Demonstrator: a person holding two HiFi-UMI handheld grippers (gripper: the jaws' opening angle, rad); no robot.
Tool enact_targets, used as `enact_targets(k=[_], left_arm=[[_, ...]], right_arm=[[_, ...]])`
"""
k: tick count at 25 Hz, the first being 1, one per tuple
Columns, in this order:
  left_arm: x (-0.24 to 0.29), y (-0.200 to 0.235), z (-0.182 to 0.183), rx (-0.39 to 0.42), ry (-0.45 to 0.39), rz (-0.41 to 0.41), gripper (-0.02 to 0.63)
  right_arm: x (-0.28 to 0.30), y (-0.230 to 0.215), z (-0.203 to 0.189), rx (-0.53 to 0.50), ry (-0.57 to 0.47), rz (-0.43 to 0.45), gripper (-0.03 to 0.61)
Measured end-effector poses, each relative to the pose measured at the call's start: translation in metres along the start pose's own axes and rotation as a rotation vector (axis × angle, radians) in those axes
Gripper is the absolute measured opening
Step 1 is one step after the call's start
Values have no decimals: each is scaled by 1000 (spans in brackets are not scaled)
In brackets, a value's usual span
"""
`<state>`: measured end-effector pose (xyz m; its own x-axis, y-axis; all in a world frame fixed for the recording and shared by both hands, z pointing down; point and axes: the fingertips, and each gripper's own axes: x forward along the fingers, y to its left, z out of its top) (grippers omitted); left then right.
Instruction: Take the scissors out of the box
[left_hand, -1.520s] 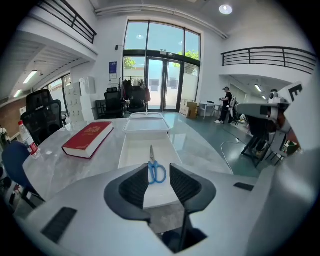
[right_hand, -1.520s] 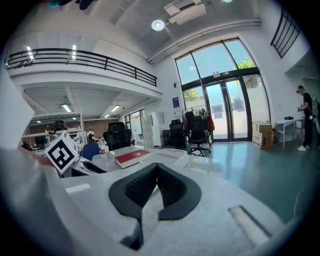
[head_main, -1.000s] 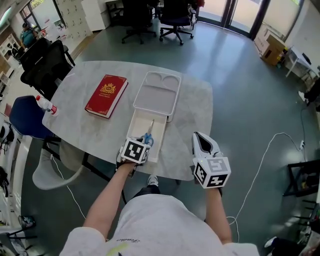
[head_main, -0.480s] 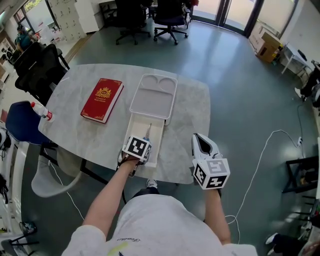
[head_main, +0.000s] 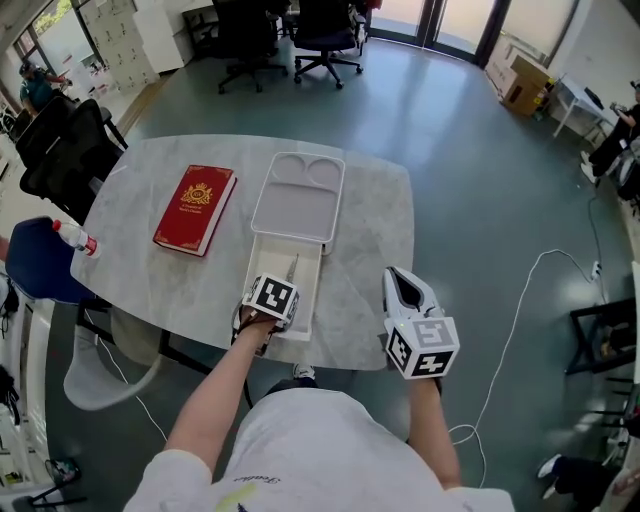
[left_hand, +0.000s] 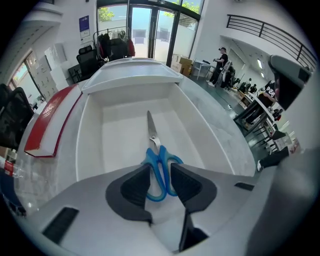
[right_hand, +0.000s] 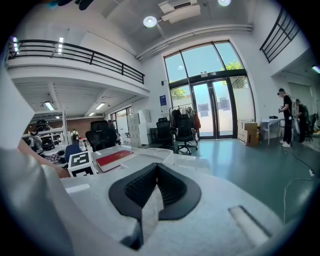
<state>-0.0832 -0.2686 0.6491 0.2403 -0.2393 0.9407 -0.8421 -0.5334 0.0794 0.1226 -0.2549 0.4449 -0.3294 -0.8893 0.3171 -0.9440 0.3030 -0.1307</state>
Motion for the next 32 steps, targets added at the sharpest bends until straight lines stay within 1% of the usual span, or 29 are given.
enact_targets(k=[5, 13, 17, 20, 22, 26, 29, 32], left_arm=[[1, 2, 1, 10, 14, -1, 123], [0, 4, 6, 22, -8, 4, 121], [-1, 4, 6, 24, -13, -6, 107], [-1, 2, 6, 43, -19, -10, 89], [-2, 2, 8, 49, -26, -2, 87], [-1, 4, 7, 32, -21, 7, 83], [-5, 3, 10, 54, -47, 34, 83], [-12, 2, 13, 58, -76, 53, 81]], right_arm=[[1, 1, -1, 5, -1, -10, 6], [4, 5, -1, 6, 2, -6, 6], [3, 6, -1, 7, 0, -6, 5], [1, 8, 0, 9, -5, -3, 5], [0, 8, 1, 10, -7, -2, 6], [-5, 8, 1, 9, -11, -8, 6], [-10, 6, 2, 9, -15, -10, 6], [-14, 4, 2, 9, -18, -12, 6]])
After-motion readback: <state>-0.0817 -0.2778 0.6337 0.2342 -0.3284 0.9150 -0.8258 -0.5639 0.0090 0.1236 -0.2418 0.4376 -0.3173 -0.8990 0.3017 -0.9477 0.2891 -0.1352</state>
